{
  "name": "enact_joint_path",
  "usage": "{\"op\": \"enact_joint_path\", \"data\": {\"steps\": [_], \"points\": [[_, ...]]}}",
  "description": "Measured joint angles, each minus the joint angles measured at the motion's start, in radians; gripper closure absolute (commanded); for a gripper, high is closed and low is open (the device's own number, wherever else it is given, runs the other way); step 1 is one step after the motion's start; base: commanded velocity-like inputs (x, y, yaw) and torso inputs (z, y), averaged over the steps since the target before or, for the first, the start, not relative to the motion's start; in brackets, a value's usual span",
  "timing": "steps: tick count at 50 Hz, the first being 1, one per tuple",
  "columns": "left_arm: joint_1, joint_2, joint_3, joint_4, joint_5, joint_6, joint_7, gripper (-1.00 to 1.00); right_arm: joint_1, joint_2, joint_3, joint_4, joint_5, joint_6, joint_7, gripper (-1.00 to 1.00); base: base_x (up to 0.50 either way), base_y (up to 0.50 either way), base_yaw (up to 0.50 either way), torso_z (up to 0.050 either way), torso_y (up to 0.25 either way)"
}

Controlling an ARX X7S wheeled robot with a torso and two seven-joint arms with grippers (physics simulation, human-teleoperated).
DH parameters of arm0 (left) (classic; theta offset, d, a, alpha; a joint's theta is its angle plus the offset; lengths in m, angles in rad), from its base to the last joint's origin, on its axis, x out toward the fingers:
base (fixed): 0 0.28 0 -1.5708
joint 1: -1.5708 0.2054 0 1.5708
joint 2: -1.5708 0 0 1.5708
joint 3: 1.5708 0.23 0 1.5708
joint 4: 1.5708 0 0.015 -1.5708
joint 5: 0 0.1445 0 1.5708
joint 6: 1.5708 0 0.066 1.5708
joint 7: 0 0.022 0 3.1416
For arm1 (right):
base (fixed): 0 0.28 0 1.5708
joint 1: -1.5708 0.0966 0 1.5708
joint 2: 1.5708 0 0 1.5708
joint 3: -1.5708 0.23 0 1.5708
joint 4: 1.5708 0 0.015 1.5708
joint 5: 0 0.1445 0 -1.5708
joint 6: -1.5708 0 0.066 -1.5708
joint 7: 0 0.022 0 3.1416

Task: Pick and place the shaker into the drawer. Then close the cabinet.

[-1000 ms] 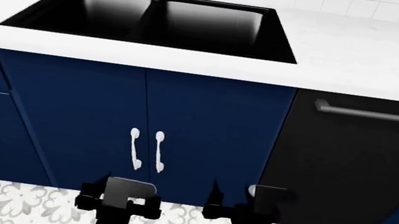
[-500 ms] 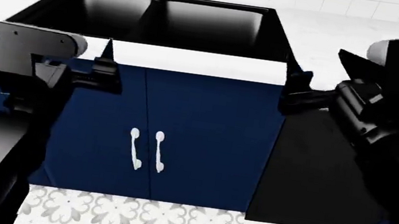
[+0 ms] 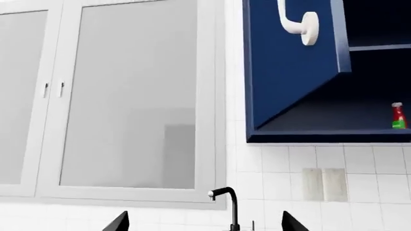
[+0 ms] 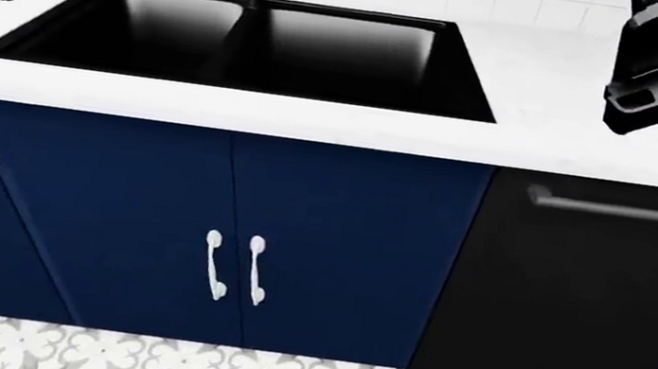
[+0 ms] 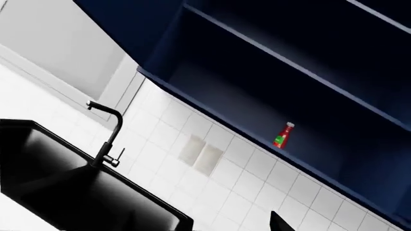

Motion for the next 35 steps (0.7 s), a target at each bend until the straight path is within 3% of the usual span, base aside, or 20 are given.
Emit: {"op": "enact_joint_path", "data": {"steps": [35], "points": [[0.024,0.005,-0.093,0.024,-0.019,-0.014,-0.009,-1.0,0.099,0.067,-0.124,-0.049,0.04,-0.04,0.002,-1.0,0.5,0.0,0.0,0.0,0.0]]}}
